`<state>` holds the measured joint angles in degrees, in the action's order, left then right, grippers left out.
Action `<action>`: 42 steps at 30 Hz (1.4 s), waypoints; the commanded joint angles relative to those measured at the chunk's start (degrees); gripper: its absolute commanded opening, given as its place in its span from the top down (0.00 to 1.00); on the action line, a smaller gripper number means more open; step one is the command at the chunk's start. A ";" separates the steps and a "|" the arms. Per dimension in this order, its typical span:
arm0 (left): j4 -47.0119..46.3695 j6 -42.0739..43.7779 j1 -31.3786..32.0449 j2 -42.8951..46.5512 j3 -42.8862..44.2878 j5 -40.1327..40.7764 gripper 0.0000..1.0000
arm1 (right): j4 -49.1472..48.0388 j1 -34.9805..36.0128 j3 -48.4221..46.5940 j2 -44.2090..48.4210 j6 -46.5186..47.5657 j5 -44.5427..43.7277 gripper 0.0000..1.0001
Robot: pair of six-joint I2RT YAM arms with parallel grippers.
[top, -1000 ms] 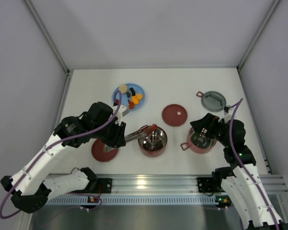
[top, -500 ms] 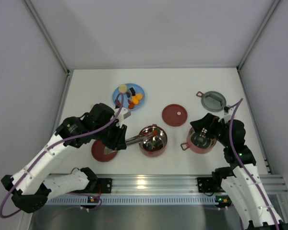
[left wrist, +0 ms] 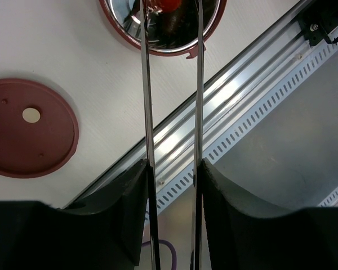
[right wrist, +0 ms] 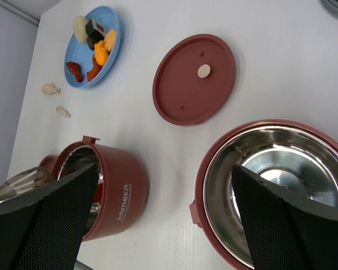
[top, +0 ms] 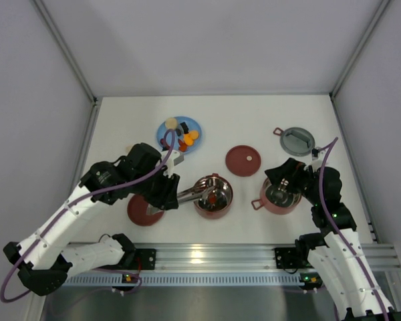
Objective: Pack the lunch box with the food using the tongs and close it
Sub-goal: Place the fake food in the packing box.
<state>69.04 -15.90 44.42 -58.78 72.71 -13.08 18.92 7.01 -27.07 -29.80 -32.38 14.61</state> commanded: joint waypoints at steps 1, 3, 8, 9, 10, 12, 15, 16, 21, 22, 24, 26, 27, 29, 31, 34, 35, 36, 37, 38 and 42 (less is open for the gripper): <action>-2.24 0.35 0.31 0.25 2.35 -1.16 0.54 | -1.34 -0.76 -2.20 0.01 0.92 -0.64 0.01; -2.32 0.34 0.31 0.16 2.79 -0.89 0.54 | -1.43 -0.68 -2.20 0.01 1.00 -0.72 0.01; -2.68 -0.53 0.31 0.25 4.54 1.12 0.59 | -1.43 -0.68 -1.76 0.18 1.00 -0.55 0.01; -2.68 -0.71 0.31 0.16 4.98 1.48 0.59 | -1.43 -0.68 -1.76 0.36 1.00 -0.55 0.01; -2.76 -0.88 0.31 0.07 5.51 2.52 0.59 | -1.43 -0.76 -1.67 0.36 1.09 -0.55 0.01; -2.77 -1.94 0.31 -0.19 7.00 4.46 0.59 | -1.34 -0.76 -1.67 0.36 1.00 -0.55 0.00; -2.59 -3.78 0.31 -1.42 9.03 9.73 0.60 | -1.43 -0.76 -1.58 0.53 1.00 -0.55 0.01; -2.59 -4.74 0.31 -2.20 9.47 11.13 0.60 | -1.43 -0.76 -1.58 0.53 0.92 -0.46 0.01; -2.24 -7.65 0.31 -5.98 12.10 24.05 0.60 | -1.78 -0.68 -1.32 0.53 0.83 -0.02 0.01; -2.24 -8.35 0.31 -7.73 12.37 25.89 0.59 | -2.04 -0.68 -1.23 0.45 0.74 0.15 0.01; -2.06 -9.23 0.23 -9.58 13.25 31.24 0.59 | -2.04 -0.68 -1.23 0.45 0.74 0.15 0.01; -2.06 -10.20 0.22 -12.75 14.12 34.86 0.59 | -2.13 -0.68 -1.23 0.53 0.74 0.24 0.00; -2.15 -10.38 0.14 -13.89 14.39 38.10 0.59 | -2.13 -0.68 -1.23 0.53 0.65 0.24 0.01; -2.59 -10.64 -0.39 -17.14 15.27 40.33 0.58 | -2.30 -0.68 -1.06 0.62 0.56 0.59 0.01; -3.38 -10.82 -1.18 -20.03 15.80 42.69 0.58 | -2.39 -0.76 -0.88 0.71 0.48 0.68 0.01; -3.82 -10.82 -3.11 -23.64 16.85 45.24 0.57 | -2.31 -0.76 -0.79 0.80 0.56 1.03 0.00; -4.17 -10.56 -3.81 -24.35 16.77 44.90 0.57 | -2.39 -0.76 -0.70 0.89 0.56 1.12 0.00; -4.61 -10.29 -5.04 -25.14 16.68 44.55 0.57 | -2.39 -0.68 -0.70 0.89 0.48 1.21 0.01; -5.39 -9.94 -5.66 -26.37 16.42 43.76 0.56 | -2.48 -0.76 -0.62 0.89 0.65 1.30 0.01; -5.84 -9.85 -6.19 -26.99 16.33 43.23 0.56 | -2.48 -0.76 -0.62 0.89 0.74 1.38 0.01; -8.39 -8.80 -9.61 -29.89 15.10 41.30 0.56 | -2.48 -0.76 -0.70 0.54 1.00 2.09 0.00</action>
<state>64.75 -25.39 36.67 -87.83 87.11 27.90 18.87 7.01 -27.05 -29.63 -32.14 15.57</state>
